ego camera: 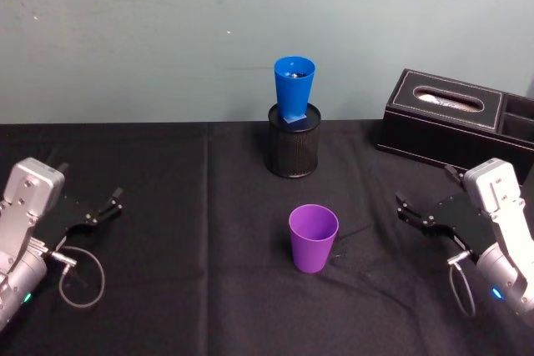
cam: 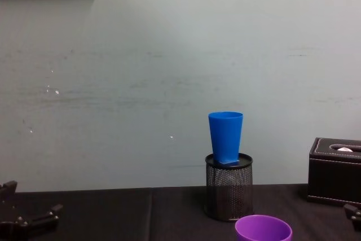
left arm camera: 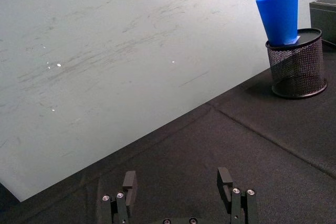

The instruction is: Pick up one cup with a gripper and tap it against the other cup.

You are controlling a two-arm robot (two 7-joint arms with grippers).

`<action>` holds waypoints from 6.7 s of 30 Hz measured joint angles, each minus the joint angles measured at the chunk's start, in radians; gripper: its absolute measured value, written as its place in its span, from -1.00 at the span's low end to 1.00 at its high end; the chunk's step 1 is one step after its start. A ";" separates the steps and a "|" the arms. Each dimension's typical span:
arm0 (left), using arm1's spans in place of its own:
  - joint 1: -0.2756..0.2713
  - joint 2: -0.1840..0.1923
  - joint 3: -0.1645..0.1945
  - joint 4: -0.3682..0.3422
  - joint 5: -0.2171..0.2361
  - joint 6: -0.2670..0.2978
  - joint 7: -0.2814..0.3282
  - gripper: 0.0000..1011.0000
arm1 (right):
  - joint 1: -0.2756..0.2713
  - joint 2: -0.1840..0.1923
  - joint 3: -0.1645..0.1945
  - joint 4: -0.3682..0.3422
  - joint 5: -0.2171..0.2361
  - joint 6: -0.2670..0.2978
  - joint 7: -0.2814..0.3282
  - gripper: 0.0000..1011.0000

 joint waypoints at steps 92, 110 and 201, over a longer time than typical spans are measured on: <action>0.000 0.000 0.000 0.000 0.000 0.000 0.000 0.98 | -0.044 0.031 0.041 -0.039 0.037 -0.038 0.105 0.98; 0.000 0.000 0.000 0.000 0.000 0.000 0.000 0.98 | -0.151 0.144 0.053 -0.094 0.180 -0.163 0.499 0.98; 0.000 0.000 0.000 0.000 0.000 0.000 0.000 0.98 | 0.065 -0.178 0.007 0.105 0.111 0.030 0.587 0.98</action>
